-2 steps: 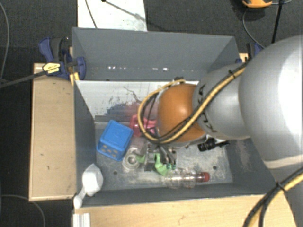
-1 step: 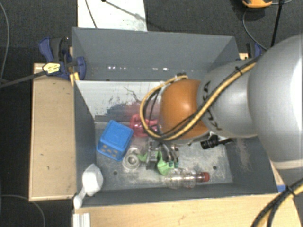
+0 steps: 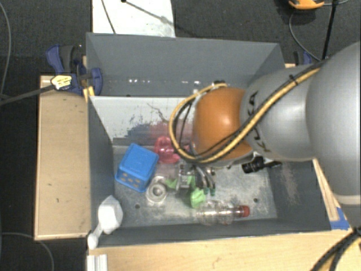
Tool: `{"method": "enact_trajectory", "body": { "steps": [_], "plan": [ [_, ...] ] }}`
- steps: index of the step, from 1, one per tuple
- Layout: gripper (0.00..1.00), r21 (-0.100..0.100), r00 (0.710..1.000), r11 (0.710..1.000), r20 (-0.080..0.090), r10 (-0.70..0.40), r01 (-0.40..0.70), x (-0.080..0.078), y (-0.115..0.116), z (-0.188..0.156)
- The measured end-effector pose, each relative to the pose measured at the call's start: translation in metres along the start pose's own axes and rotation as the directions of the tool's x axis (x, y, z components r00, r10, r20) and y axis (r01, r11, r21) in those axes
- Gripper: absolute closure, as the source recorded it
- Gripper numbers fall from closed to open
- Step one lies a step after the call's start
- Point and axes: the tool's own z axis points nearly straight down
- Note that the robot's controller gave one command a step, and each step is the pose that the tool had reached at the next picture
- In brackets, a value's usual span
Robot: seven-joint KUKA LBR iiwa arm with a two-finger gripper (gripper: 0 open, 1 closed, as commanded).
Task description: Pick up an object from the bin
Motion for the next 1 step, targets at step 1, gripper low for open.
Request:
{"method": "enact_trajectory", "body": {
  "steps": [1],
  "plan": [
    [1.0, -0.001, 1.0, 1.0, 0.003, 0.0, 0.0, -0.0008, 0.0002, -0.0195]
  ]
}}
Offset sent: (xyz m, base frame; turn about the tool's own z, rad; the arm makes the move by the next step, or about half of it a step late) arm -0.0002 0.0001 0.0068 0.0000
